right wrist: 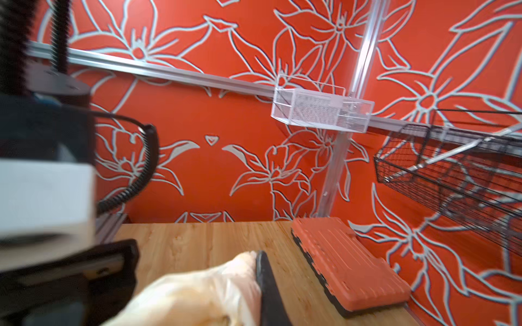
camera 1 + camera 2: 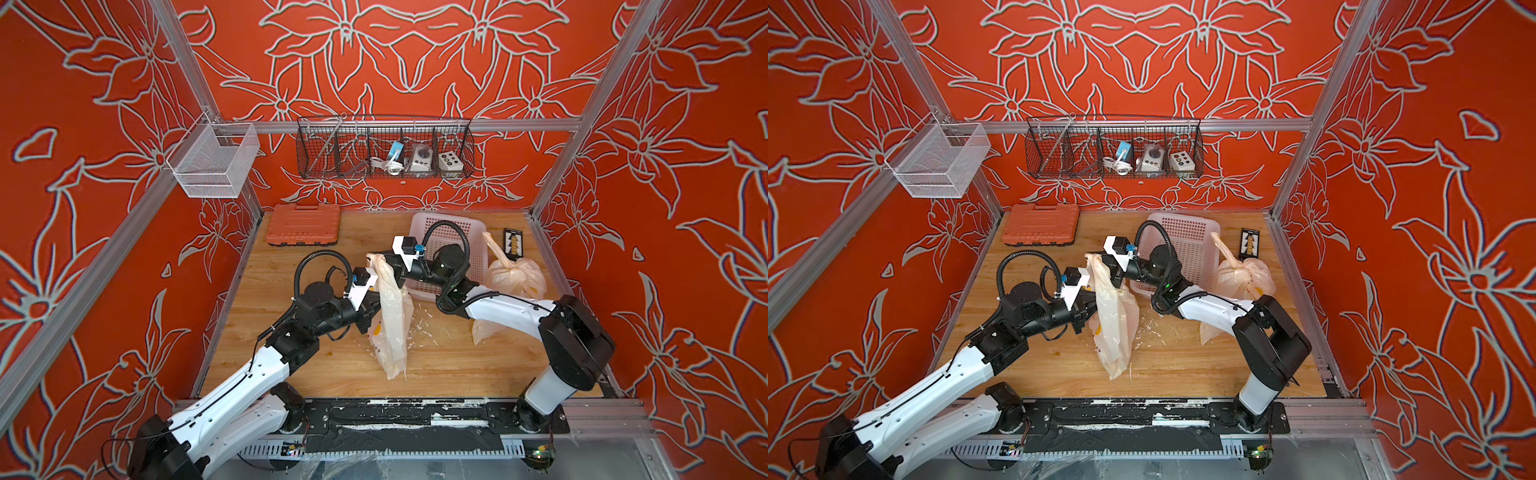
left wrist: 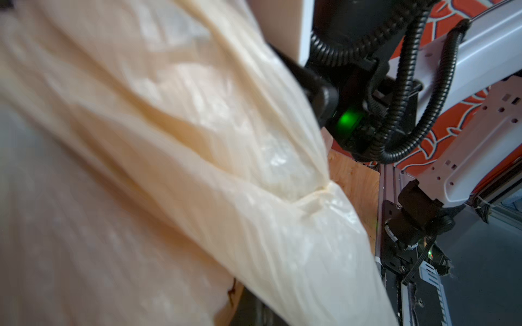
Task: Place the peach into a plastic bag & tie a knot
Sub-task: Cross the plastic bag at the center of the board.
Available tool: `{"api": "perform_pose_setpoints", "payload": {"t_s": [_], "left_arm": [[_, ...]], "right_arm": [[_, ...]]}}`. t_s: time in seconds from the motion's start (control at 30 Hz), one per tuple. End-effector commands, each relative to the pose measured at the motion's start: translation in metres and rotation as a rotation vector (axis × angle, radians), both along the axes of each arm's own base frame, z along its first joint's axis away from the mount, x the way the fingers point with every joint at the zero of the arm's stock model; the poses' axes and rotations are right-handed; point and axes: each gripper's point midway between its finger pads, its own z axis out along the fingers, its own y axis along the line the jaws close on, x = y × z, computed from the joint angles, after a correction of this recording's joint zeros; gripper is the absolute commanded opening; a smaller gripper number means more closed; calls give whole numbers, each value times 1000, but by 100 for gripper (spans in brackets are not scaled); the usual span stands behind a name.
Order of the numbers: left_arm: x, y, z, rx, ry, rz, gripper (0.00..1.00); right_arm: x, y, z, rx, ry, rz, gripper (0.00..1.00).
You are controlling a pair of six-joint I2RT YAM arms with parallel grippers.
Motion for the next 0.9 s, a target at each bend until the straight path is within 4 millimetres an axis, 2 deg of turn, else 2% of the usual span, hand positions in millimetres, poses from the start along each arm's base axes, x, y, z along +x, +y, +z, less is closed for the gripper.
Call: {"api": "perform_pose_setpoints", "payload": {"t_s": [0.0,0.1,0.17,0.2,0.33,0.43,0.5,0.67,0.77,0.87], "left_arm": [[-5,-2,4,-9,3,-17,11],[-8,14,17,1,-17,30,35],[-13,29,23,-7,-11,61,47],[-17,37,26,-16,-6,74,52],[-31,59,36,-30,-2,128,61],[-25,80,52,-48,-25,253,63],[-13,92,65,-52,-12,324,58],[25,102,95,-128,78,343,52],[41,97,111,-163,64,294,51],[44,73,110,-185,95,132,42]], "right_arm": [[-31,-6,41,82,-39,151,0],[-36,-13,31,77,6,188,0],[-36,-19,33,94,23,199,0],[-38,-20,36,101,18,208,0],[-35,-22,40,105,13,214,0],[-32,-22,37,92,13,215,0],[-32,-23,34,85,17,216,0],[-41,-25,27,57,9,255,0],[-45,-27,25,48,12,278,0],[-44,-26,26,52,17,279,0]]}}
